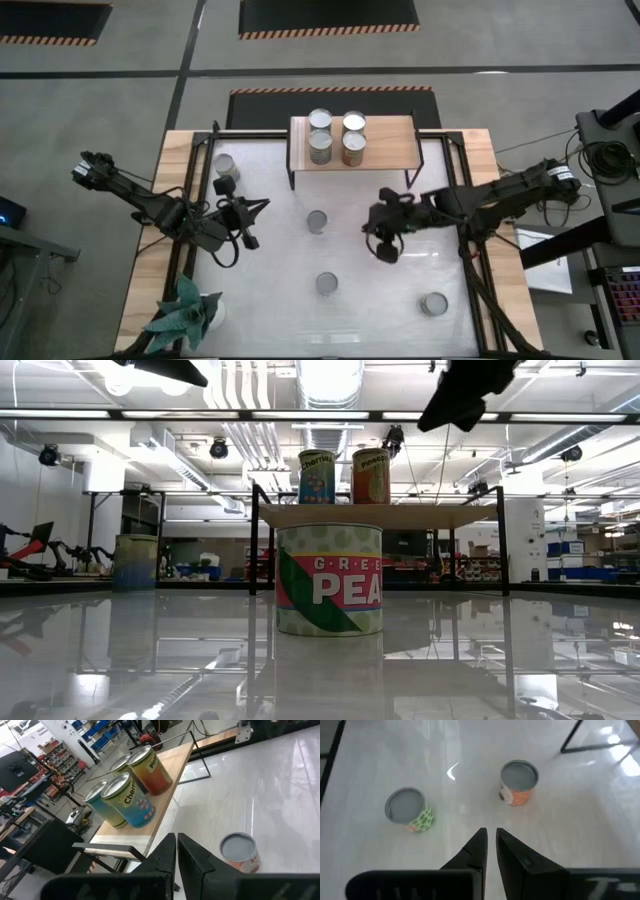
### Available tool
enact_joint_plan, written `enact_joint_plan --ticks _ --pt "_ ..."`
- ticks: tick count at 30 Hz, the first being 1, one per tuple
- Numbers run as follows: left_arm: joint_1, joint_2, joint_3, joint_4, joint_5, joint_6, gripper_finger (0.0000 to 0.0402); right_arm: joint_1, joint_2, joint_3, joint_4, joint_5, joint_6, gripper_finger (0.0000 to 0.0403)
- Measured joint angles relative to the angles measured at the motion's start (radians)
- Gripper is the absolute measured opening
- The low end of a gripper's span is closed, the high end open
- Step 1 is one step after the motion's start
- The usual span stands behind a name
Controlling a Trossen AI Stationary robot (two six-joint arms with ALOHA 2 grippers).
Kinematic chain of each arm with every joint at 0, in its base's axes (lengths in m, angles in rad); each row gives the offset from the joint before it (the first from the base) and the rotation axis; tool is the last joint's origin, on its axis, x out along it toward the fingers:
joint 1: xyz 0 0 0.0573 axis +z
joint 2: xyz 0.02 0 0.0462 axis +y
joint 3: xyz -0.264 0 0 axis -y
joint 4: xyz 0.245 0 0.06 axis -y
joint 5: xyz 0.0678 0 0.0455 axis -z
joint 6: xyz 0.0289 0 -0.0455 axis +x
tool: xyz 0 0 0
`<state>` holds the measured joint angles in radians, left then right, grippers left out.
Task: Pick and place cans onto a shelf
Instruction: Put the canned peas on the shelf
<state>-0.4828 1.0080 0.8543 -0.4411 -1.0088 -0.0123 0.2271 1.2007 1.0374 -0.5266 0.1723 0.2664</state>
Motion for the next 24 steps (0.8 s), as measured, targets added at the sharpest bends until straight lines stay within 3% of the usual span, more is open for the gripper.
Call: enact_joint_plan --ticks 5,11,16,24 --pt "0.004 0.0 0.0 0.001 -0.001 -0.086 0.0 0.08 -0.006 -0.055 0.08 0.117 -0.086 0.0028" --pt "0.102 0.003 0.062 -0.134 0.021 -0.358 0.0 0.087 -0.053 -0.074 0.099 0.128 -0.178 0.0028" --pt "0.303 0.033 0.11 -0.391 0.214 -0.521 0.0 0.087 -0.139 -0.079 0.098 0.143 -0.25 0.0028" --pt "0.782 0.107 0.12 -0.663 0.573 -0.539 0.0 0.087 -0.245 -0.1 0.153 0.143 -0.339 0.0028"
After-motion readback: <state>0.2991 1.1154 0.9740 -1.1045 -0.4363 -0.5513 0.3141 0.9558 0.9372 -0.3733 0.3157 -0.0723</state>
